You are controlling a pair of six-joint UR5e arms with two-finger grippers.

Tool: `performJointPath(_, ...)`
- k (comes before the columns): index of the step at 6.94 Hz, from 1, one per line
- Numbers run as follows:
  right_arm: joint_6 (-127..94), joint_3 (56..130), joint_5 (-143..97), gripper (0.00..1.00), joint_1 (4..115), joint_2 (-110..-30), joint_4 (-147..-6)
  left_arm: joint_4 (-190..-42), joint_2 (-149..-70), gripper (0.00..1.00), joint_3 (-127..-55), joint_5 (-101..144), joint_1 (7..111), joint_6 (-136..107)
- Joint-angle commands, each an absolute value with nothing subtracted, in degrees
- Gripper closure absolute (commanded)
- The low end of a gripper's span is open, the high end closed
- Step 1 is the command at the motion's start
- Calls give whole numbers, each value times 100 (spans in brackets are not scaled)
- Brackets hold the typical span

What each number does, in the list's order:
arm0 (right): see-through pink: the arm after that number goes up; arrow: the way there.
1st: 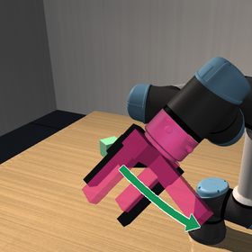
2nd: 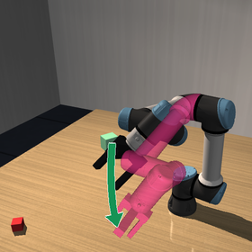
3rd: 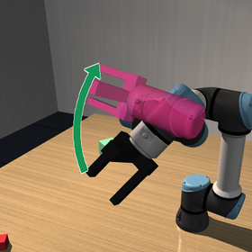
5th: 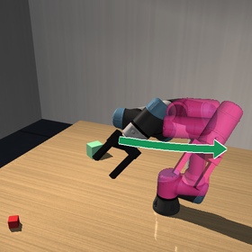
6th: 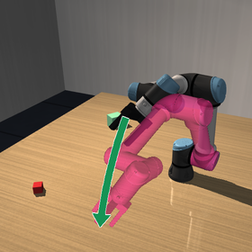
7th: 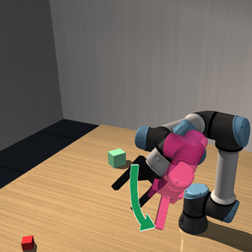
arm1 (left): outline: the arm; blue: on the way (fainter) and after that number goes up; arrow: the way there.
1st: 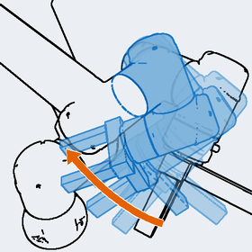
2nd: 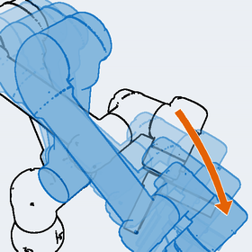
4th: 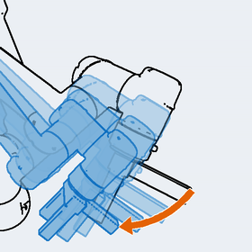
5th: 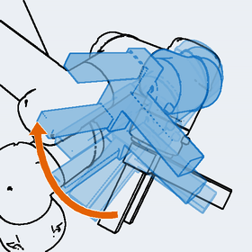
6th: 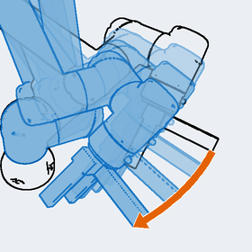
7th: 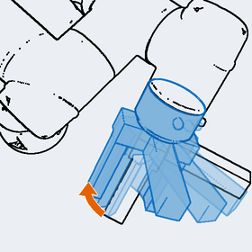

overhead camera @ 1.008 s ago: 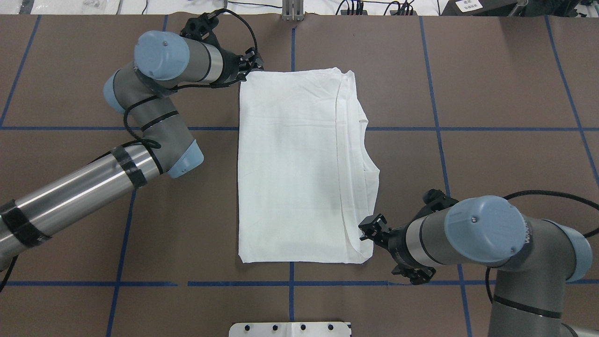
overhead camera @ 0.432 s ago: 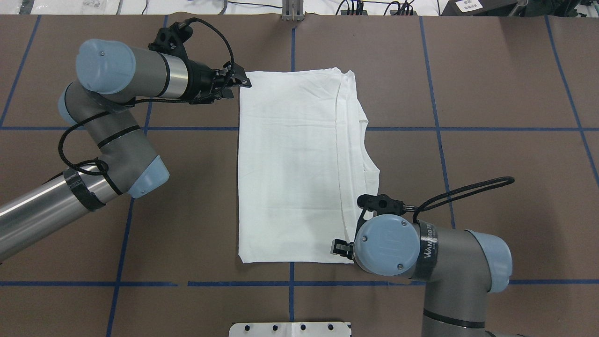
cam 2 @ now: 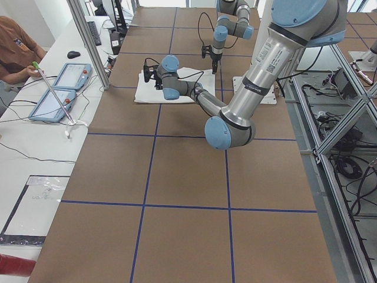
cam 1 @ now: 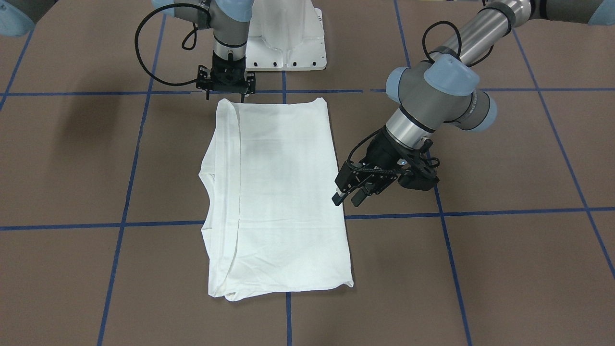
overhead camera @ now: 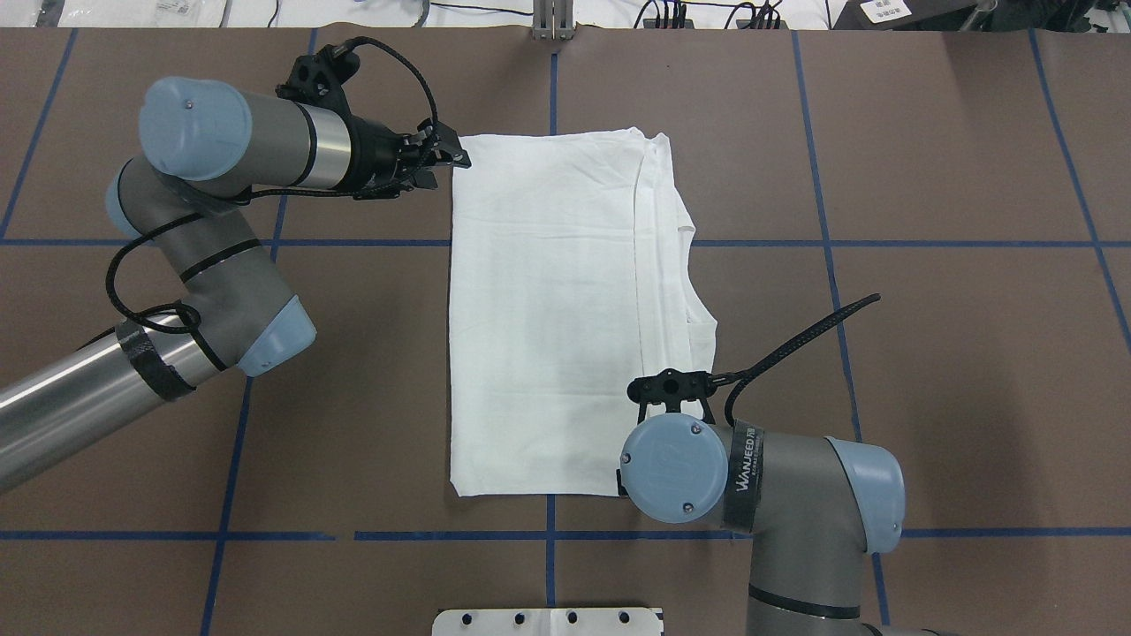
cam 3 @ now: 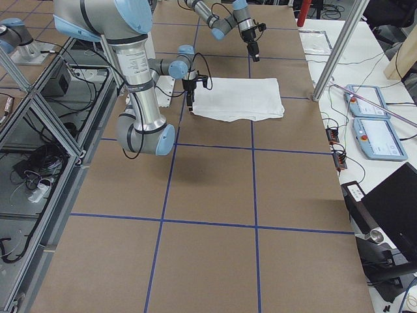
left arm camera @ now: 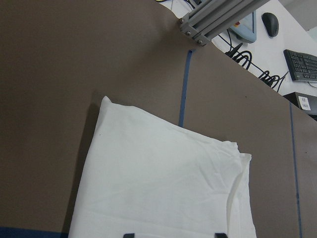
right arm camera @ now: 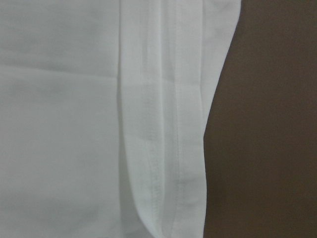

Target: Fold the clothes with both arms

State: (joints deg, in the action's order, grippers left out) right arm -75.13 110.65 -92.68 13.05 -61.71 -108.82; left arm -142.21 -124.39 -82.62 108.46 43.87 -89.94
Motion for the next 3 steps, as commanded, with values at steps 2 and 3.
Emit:
performJointPath(2,-6988,10777,-9097,0,1336,-6152,-10925,-14229,-12437,36,-8253,10846,4386,-9009)
performJointPath(3,-6926,10767,-9105,0,1388,-6152,-10925,-14229,-12437,36,-8253,10846,4386,-9009)
